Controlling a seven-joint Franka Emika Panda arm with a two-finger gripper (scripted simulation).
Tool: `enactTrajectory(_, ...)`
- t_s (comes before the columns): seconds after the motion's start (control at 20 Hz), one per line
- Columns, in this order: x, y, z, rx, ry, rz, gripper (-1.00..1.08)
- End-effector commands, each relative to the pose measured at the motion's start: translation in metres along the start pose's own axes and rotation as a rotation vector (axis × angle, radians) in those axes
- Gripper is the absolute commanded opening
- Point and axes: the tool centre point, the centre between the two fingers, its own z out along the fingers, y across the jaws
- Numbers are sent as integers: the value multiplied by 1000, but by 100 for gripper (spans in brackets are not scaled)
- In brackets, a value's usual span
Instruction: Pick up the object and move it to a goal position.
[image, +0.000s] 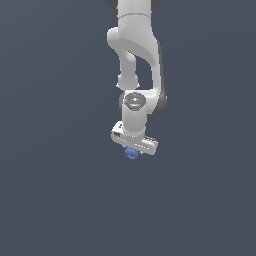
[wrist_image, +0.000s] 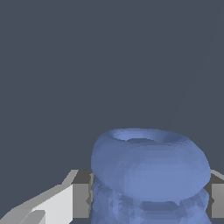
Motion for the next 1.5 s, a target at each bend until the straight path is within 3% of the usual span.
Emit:
enactTrajectory(0.0,11,4,-12,16,24,-14,-100)
enactTrajectory(0.75,97,39,-120,160,222,-146,-100)
enactTrajectory(1.45,158,72,-222,295,392,-263,-100)
